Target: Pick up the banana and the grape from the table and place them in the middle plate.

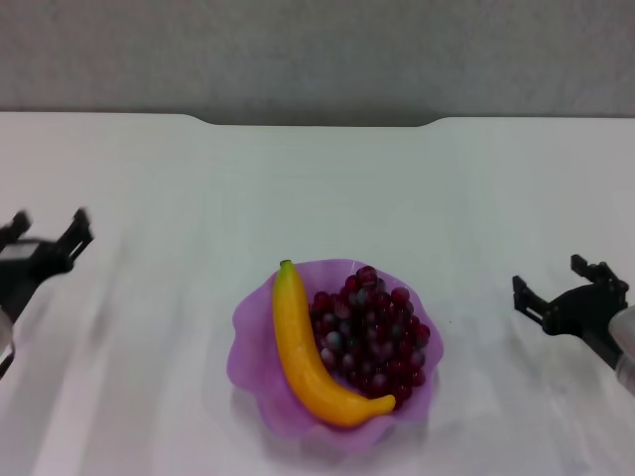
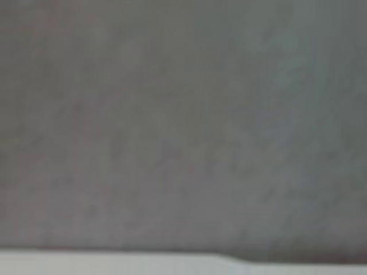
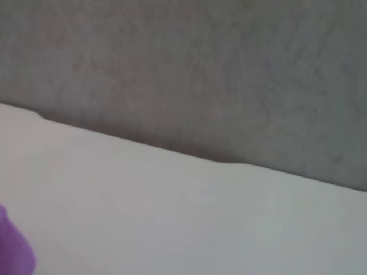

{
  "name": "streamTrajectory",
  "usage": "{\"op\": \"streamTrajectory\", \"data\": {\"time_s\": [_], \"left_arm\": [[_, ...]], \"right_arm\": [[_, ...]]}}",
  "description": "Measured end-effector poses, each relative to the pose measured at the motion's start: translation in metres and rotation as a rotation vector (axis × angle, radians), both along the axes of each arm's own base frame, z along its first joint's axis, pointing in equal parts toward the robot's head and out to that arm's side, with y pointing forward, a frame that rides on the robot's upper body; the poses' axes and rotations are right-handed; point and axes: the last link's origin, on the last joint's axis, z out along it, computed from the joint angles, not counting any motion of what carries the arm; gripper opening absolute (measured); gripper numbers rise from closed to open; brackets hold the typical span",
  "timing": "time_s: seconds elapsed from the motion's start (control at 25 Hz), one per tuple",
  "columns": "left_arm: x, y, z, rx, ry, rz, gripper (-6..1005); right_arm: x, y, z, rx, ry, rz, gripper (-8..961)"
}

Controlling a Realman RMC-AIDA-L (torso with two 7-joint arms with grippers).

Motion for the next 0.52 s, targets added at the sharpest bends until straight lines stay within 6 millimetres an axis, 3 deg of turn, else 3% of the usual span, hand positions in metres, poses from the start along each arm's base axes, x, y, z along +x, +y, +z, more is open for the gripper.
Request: {"op": "streamTrajectory", "data": {"time_s": [0.24,0.52], "left_arm": [[-0.031,-0.016,-0.002,-0.008,-0.015,0.158,831],[-0.043,-0.02,-0.004,-0.02,-0.022,0.239,831]], "right_arm": [[0.007,0.0,0.012,0.054,0.006,-0.004,892],[0.011,-0.001,0.015,0.076,0.019,-0.033,891]]}}
